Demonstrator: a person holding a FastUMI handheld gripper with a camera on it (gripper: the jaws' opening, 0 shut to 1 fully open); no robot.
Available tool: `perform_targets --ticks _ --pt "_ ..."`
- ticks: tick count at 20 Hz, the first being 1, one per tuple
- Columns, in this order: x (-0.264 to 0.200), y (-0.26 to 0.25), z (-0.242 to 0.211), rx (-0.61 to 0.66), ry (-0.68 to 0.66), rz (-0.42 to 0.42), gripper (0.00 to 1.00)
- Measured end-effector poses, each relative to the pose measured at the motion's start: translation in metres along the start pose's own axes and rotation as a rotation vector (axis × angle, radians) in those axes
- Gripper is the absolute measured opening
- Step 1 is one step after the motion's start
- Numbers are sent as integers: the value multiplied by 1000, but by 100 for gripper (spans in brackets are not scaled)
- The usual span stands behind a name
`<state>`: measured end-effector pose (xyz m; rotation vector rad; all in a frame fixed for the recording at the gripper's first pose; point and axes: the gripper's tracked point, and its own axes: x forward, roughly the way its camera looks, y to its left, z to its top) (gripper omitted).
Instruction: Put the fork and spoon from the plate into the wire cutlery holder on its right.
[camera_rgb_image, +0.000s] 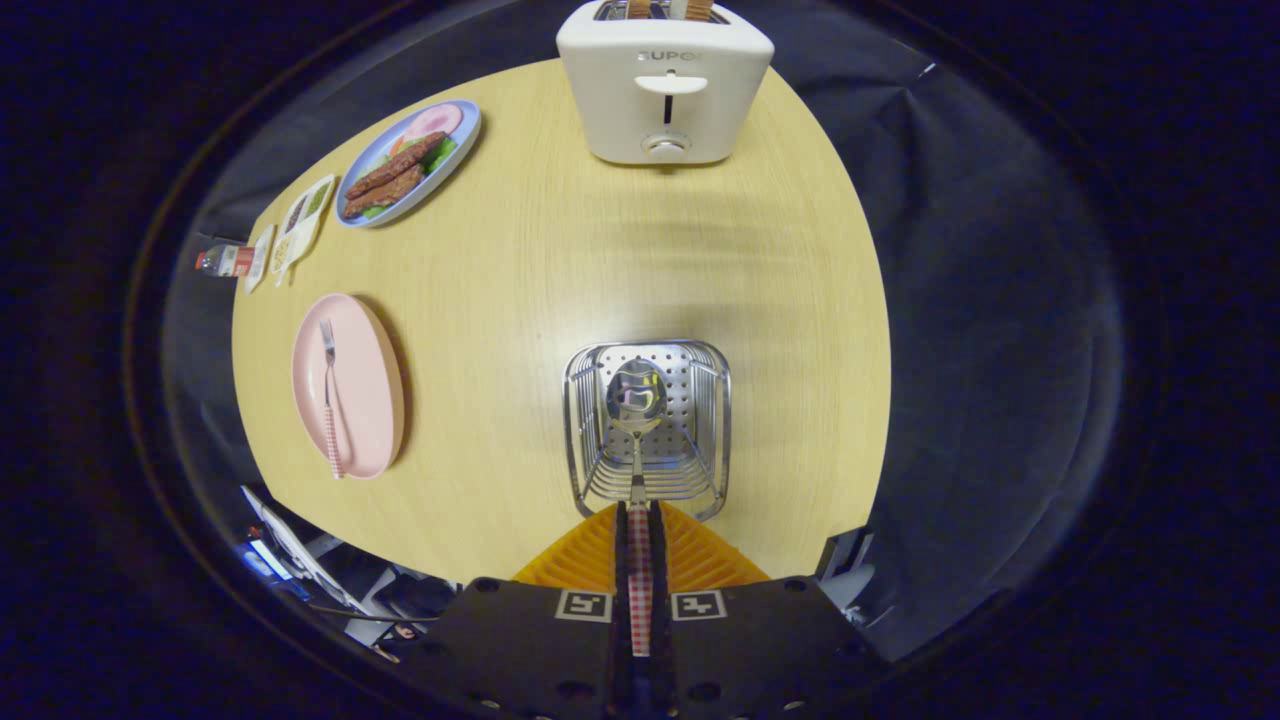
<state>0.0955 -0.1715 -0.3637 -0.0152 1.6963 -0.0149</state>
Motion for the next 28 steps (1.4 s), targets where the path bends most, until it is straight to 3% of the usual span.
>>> perform_targets --ticks 7,13,18,23,24,26,28 --pt "-2 -1 5 -5 -13 -28 10" --pt "-18 3 10 -23 -103 -49 14" --pt "-32 39 5 -10 -179 18 29" --pt "-45 98 9 -82 -334 98 56" --pt "-45 113 7 -107 -352 123 67" --pt "-43 138 5 -147 -394 142 71" --pt "-40 161 6 -162 -440 147 83"
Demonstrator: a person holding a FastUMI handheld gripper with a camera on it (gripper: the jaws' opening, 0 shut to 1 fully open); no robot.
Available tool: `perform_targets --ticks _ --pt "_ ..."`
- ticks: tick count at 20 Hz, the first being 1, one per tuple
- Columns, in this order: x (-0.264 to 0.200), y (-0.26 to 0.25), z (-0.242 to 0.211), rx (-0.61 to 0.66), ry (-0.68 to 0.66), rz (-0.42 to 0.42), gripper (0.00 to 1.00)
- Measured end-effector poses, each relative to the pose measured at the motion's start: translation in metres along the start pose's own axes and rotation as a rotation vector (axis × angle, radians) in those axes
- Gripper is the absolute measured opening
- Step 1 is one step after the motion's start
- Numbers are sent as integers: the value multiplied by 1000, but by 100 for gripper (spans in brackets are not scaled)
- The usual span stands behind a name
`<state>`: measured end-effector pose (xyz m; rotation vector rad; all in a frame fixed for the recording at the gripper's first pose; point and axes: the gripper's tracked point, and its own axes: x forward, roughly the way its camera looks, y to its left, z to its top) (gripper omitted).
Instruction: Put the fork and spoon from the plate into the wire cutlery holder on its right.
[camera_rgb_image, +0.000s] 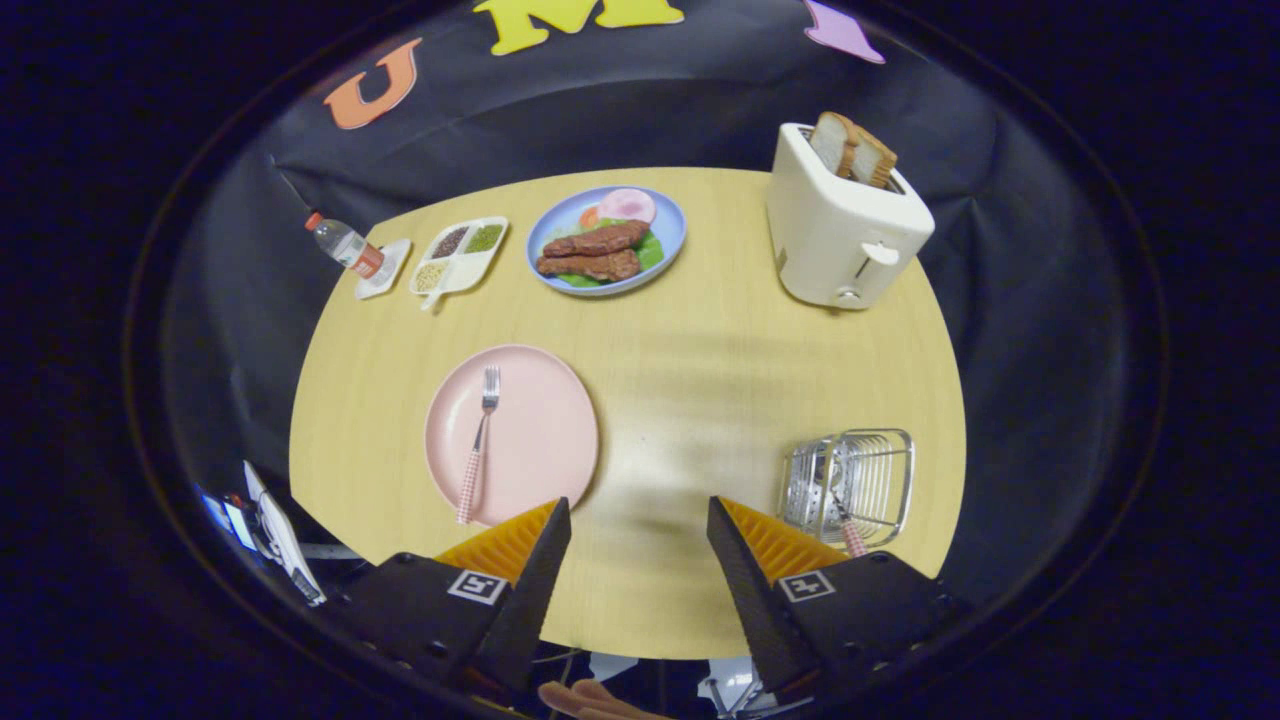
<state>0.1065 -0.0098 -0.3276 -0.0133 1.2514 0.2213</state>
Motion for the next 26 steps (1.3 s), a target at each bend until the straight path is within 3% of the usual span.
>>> perform_targets --ticks 4,8,10,13,21,26 --pt "6 54 9 -8 -128 67 97" --pt "17 86 13 -82 -275 -2 97" --pt "25 105 10 -66 -318 2 97" --pt "42 129 0 -25 -331 36 97" --pt "100 152 -15 31 -370 -3 97" --pt "127 157 -17 32 -352 -22 91"
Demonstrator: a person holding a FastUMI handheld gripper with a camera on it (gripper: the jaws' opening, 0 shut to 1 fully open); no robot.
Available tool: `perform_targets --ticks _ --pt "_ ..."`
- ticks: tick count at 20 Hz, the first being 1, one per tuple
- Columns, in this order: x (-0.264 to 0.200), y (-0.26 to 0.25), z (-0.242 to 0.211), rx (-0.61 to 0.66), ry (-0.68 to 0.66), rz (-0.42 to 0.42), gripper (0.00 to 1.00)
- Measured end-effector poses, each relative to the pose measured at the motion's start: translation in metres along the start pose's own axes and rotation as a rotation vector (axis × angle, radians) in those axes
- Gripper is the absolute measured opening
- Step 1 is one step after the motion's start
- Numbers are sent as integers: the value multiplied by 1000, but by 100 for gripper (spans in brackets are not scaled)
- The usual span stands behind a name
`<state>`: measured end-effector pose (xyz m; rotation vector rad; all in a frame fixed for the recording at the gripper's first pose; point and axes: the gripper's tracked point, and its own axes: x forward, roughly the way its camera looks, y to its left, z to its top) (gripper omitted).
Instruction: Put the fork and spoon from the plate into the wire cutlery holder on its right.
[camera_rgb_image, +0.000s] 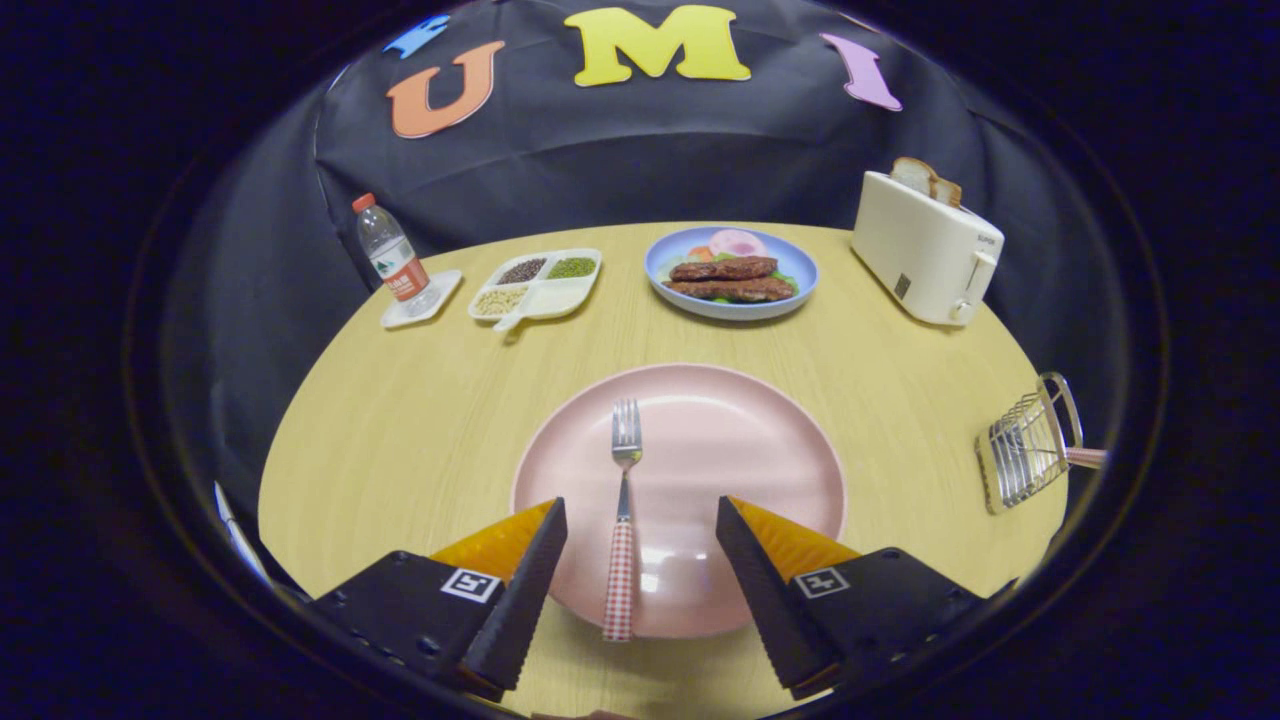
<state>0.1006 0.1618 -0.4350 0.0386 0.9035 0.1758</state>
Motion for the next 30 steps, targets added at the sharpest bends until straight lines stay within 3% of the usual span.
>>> perform_targets --ticks 5,8,9,11,13,14,17,18,25,30 --pt "16 3 -14 -18 46 -28 70" --pt "20 11 -20 -31 59 -27 52" --pt "21 7 -19 -37 64 -58 53" --pt "23 7 -22 -42 74 -73 27" --pt "29 9 -22 -46 82 -78 27" --pt "24 10 -23 -49 84 -78 13" --pt "23 6 -24 -51 88 -98 10" --pt "24 7 -24 -53 94 -86 4" --pt "-17 5 -18 -79 103 -51 4" --pt "-57 -24 -10 -106 85 -68 4"
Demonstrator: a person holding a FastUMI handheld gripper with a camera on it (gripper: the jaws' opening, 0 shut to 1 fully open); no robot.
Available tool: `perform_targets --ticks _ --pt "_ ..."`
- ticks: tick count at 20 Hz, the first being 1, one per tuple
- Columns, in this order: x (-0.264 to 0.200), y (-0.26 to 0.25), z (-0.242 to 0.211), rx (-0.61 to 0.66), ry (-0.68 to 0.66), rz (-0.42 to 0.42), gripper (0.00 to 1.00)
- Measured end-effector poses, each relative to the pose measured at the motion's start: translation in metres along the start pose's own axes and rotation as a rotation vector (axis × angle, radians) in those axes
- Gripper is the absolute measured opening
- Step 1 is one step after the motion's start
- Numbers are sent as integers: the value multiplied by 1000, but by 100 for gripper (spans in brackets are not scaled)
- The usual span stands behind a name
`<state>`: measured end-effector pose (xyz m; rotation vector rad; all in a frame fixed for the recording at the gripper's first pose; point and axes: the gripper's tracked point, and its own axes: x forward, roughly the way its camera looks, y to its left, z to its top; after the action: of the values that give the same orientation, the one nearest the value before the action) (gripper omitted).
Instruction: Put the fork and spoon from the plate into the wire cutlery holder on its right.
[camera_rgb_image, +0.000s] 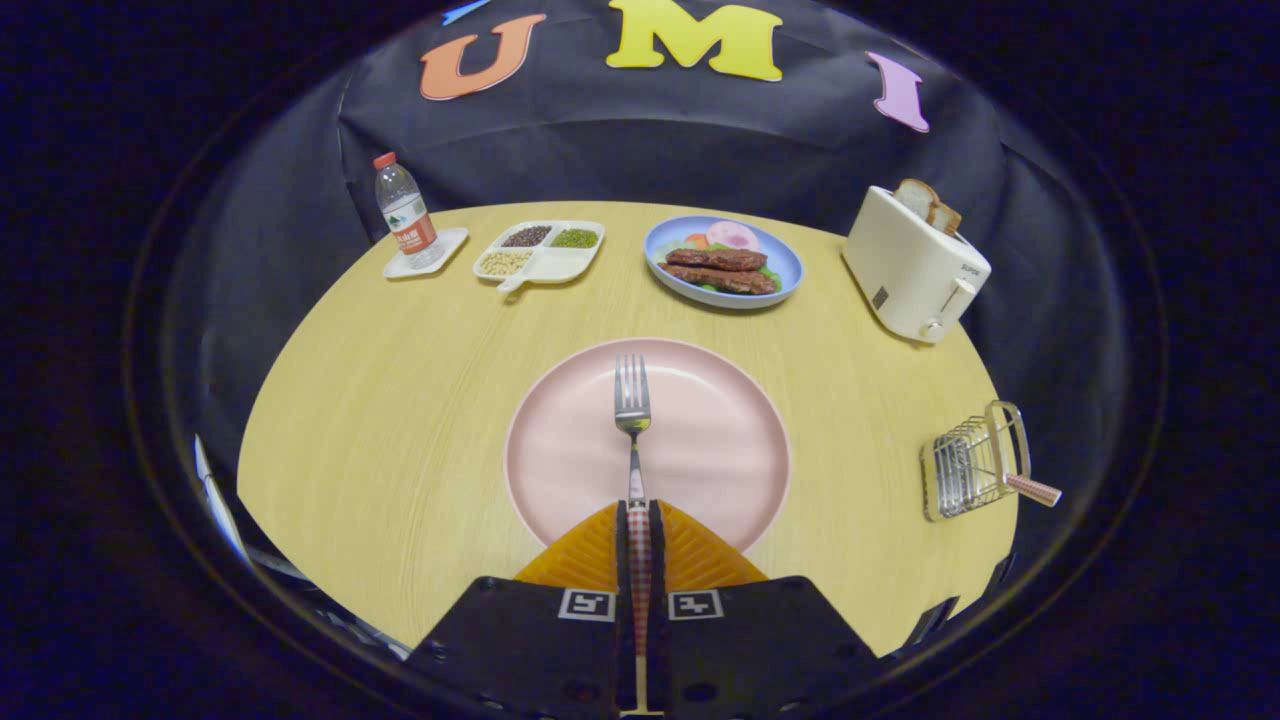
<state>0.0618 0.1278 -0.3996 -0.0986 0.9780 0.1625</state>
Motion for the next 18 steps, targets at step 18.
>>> perform_targets --ticks 18 --pt "-98 -235 24 104 67 -141 4"
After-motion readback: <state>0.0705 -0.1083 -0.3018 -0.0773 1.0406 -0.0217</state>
